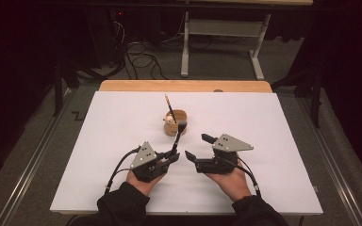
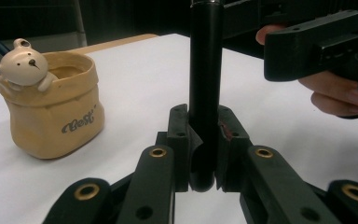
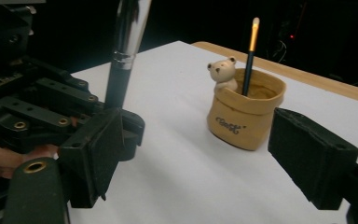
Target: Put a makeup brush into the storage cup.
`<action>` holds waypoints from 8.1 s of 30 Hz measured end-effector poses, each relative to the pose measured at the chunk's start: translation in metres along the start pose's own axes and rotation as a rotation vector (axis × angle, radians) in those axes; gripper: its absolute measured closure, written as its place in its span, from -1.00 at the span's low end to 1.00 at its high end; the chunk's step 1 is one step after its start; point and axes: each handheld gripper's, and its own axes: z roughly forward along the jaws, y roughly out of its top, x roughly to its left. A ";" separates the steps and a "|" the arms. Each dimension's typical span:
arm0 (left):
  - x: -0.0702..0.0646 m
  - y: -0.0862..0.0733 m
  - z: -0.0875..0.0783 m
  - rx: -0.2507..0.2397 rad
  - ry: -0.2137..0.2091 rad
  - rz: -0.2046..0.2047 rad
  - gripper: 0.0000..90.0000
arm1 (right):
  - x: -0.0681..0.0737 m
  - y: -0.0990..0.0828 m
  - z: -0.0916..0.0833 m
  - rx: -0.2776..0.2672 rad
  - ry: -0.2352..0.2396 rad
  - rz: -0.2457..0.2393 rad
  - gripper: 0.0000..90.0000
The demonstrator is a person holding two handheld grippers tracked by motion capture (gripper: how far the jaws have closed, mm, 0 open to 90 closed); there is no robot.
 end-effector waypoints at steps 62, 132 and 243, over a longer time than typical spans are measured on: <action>-0.020 -0.011 0.012 0.045 -0.044 0.025 0.75 | 0.007 -0.004 0.005 -0.114 0.218 0.184 0.73; -0.018 -0.003 0.006 0.025 -0.031 0.036 0.76 | 0.025 -0.006 0.010 0.001 0.134 -0.022 0.53; 0.058 0.067 0.018 -0.046 0.146 -0.069 0.76 | -0.053 -0.045 -0.070 0.036 -0.176 0.042 -0.97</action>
